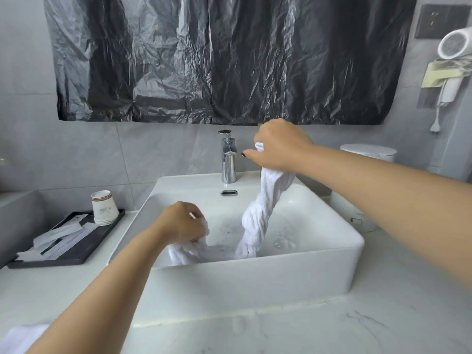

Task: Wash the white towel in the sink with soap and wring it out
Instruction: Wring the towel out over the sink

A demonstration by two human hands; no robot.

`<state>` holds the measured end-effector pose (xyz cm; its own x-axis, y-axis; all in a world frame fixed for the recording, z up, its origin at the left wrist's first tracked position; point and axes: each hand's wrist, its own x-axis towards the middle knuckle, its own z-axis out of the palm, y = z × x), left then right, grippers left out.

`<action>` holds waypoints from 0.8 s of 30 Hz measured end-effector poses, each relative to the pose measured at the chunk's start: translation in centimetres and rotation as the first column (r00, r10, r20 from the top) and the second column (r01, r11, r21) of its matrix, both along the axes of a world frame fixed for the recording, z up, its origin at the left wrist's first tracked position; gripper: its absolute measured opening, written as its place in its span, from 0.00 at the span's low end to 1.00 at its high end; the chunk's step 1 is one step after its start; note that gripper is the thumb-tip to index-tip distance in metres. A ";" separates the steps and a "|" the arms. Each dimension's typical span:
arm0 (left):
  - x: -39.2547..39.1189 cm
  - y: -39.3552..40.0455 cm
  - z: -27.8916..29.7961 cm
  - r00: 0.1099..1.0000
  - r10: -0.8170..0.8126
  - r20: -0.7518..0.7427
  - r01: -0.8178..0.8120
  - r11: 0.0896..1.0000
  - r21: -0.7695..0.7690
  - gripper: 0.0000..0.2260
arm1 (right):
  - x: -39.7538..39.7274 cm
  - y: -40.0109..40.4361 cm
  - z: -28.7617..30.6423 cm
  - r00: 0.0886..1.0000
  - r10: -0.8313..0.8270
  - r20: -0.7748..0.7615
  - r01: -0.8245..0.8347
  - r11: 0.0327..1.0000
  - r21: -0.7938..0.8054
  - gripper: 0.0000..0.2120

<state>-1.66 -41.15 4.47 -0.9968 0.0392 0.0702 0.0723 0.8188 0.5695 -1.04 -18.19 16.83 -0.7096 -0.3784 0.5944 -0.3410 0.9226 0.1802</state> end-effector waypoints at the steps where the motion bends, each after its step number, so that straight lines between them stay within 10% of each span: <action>1: 0.3 -0.2 0.1 0.998 -0.006 0.065 0.019 0.981 -0.191 0.08 | 0.0 0.1 0.3 1.000 -0.001 -0.023 0.001 1.000 -0.022 0.27; 3: 0.9 0.2 0.5 0.989 -0.015 0.150 0.088 0.862 -0.500 0.13 | 0.0 0.1 0.8 0.998 0.006 -0.056 -0.009 0.998 -0.059 0.26; 6: 1.4 1.7 1.0 0.980 -0.125 0.157 0.192 0.818 -0.542 0.21 | 0.0 -0.4 1.7 0.994 0.033 -0.106 -0.040 0.997 -0.063 0.26; 10: 1.7 4.6 -0.2 0.903 -0.316 0.291 0.377 0.908 -0.182 0.32 | 0.1 -0.8 2.7 0.979 0.037 -0.200 -0.059 0.993 -0.104 0.26; 19: 0.9 5.7 -3.6 0.845 -0.524 0.109 0.474 0.827 0.303 0.09 | -3.0 3.5 0.1 0.976 0.047 -0.213 -0.130 0.909 -0.397 0.28; 24: 2.0 5.7 -0.8 0.908 -0.417 -0.044 0.276 0.515 0.811 0.09 | -3.7 5.4 -6.5 0.971 -0.031 0.235 0.191 0.690 -0.698 0.27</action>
